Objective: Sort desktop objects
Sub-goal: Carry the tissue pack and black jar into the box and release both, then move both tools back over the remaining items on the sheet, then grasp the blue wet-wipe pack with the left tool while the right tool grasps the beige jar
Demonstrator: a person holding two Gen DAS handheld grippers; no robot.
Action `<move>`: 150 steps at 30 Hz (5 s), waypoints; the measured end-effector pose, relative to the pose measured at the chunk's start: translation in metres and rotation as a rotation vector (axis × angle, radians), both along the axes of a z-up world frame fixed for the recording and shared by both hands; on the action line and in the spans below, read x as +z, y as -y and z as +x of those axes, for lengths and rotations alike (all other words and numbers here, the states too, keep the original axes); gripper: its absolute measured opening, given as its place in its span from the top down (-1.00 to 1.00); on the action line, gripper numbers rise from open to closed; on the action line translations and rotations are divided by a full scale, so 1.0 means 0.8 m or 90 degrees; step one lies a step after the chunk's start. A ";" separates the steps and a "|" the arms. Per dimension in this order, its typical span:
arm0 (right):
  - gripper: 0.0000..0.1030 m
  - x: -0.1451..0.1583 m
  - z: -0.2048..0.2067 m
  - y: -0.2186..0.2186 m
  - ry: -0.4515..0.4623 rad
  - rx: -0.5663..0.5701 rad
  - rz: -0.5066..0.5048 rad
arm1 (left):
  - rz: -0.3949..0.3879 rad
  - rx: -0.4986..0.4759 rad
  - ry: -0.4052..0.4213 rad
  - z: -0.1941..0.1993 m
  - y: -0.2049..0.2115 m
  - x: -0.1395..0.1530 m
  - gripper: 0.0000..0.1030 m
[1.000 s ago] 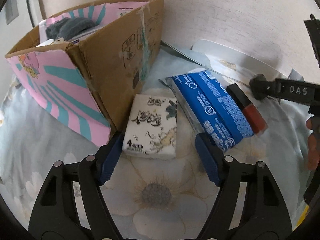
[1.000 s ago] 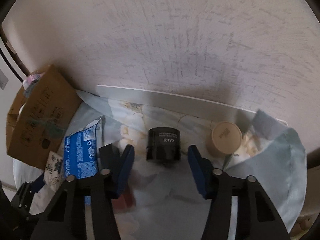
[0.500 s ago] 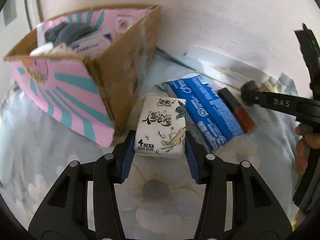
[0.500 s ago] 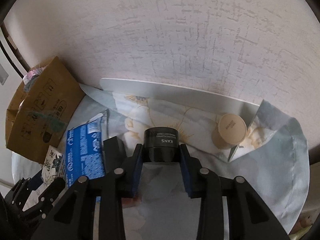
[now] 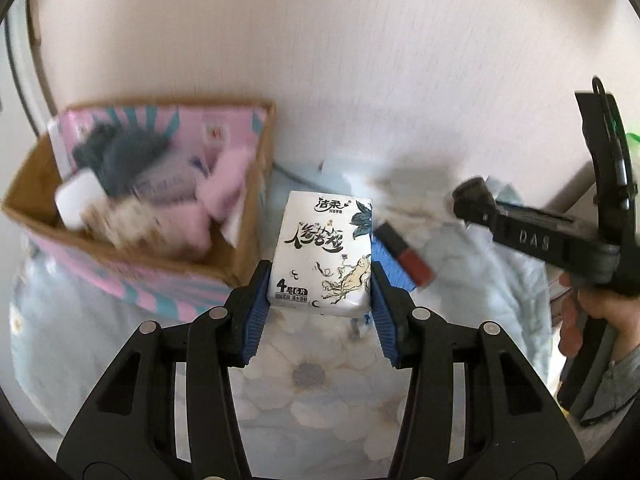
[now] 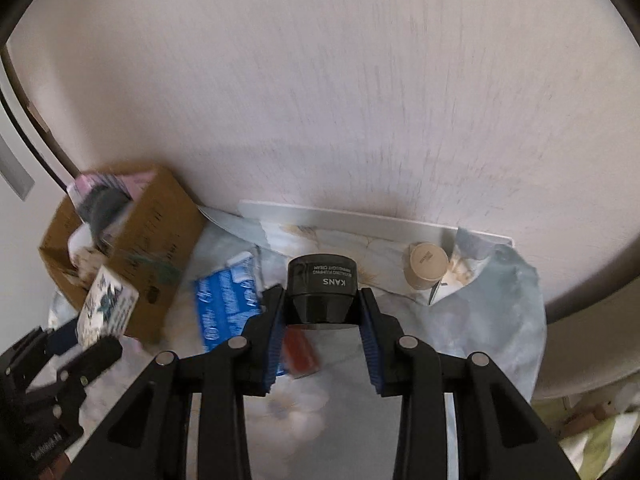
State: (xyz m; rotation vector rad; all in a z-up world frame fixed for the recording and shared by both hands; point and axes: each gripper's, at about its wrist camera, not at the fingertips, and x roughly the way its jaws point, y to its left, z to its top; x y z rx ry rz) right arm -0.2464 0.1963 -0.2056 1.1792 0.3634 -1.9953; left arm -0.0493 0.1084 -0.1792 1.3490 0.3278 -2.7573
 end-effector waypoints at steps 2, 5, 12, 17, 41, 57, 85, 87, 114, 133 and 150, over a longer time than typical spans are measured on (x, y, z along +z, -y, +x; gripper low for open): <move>0.37 0.018 0.009 0.001 -0.004 -0.005 -0.003 | -0.003 -0.010 -0.005 0.002 0.005 0.019 0.16; 0.37 0.040 0.026 0.007 -0.012 0.000 -0.005 | -0.020 -0.020 -0.016 -0.002 0.022 0.044 0.16; 0.37 0.090 0.069 0.038 -0.031 0.023 -0.030 | -0.010 -0.023 -0.031 -0.016 0.092 0.092 0.16; 0.37 0.122 0.106 0.084 -0.035 0.078 -0.031 | -0.010 -0.027 -0.024 -0.023 0.144 0.115 0.16; 0.37 0.062 0.155 0.234 0.088 0.108 0.058 | 0.027 -0.044 0.165 -0.075 0.324 0.035 0.16; 0.26 0.040 0.167 0.268 0.112 0.074 0.067 | 0.008 -0.067 0.181 -0.081 0.331 0.010 -0.26; -0.62 0.109 0.155 0.146 -0.002 0.000 -0.002 | -0.008 -0.096 0.089 -0.049 0.238 0.055 -0.99; -0.62 0.112 0.147 0.130 -0.006 -0.015 -0.005 | -0.009 -0.097 0.087 -0.047 0.230 0.056 -0.99; -0.59 0.038 0.083 -0.139 0.061 -0.184 -0.051 | -0.025 -0.232 0.066 -0.014 0.000 0.018 -0.97; 0.31 -0.044 -0.059 -0.070 0.001 -0.088 -0.022 | -0.031 0.173 0.042 -0.069 -0.072 -0.099 -0.80; 0.31 -0.085 -0.083 -0.069 0.013 -0.066 -0.011 | -0.032 0.250 0.114 -0.121 -0.063 -0.146 -0.81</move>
